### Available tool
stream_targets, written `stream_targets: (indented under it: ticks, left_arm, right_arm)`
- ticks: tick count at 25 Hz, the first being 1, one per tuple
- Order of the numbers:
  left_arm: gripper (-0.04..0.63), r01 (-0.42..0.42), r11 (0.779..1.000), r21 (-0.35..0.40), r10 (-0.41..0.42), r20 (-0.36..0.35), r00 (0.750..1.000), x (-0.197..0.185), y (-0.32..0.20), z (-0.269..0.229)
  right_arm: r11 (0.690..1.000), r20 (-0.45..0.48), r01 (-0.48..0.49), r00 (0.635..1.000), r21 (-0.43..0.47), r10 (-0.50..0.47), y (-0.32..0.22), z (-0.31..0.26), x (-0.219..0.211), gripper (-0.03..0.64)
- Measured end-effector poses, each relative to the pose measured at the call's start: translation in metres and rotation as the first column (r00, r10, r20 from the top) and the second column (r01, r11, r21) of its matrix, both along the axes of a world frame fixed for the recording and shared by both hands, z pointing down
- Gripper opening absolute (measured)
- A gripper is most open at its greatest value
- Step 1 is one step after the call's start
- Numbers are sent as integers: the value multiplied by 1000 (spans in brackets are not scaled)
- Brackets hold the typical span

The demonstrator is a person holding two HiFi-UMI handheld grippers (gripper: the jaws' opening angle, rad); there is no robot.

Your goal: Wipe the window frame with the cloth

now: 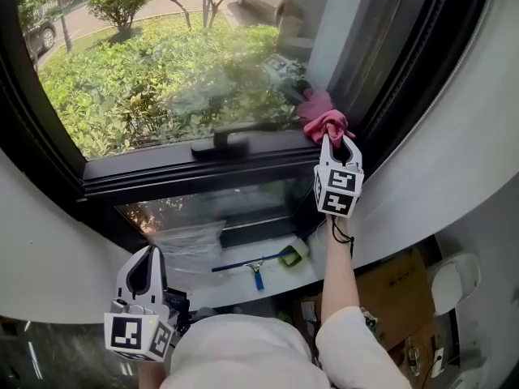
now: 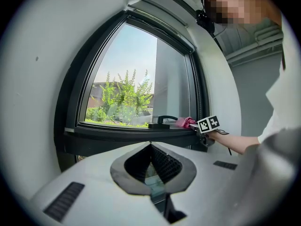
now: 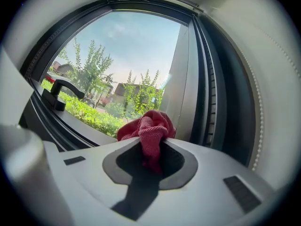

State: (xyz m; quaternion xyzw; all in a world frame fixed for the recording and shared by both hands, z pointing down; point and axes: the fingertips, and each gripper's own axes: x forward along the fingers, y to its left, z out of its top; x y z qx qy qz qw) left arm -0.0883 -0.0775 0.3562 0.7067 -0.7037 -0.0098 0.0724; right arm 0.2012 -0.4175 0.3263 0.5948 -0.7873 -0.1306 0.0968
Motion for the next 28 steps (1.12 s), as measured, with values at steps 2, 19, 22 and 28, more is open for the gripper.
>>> stream_targets:
  ticks: [2, 19, 22, 28]
  left_arm:
    - [8, -6, 1000, 1, 6, -2, 1000, 1, 0, 0]
    - [8, -33, 999, 2, 33, -7, 999, -6, 4, 4]
    - [8, -35, 999, 5, 35, -8, 999, -7, 4, 3]
    - [8, -32, 999, 5, 32, -15, 999, -9, 6, 5]
  right_arm:
    - [1000, -1, 8, 1000, -3, -8, 2, 0, -5, 81]
    - [998, -8, 58, 998, -15, -59, 22, 0, -42, 81]
    - [998, -8, 62, 998, -13, -62, 24, 0, -46, 81]
    - [998, -12, 66, 998, -8, -66, 28, 0, -54, 81]
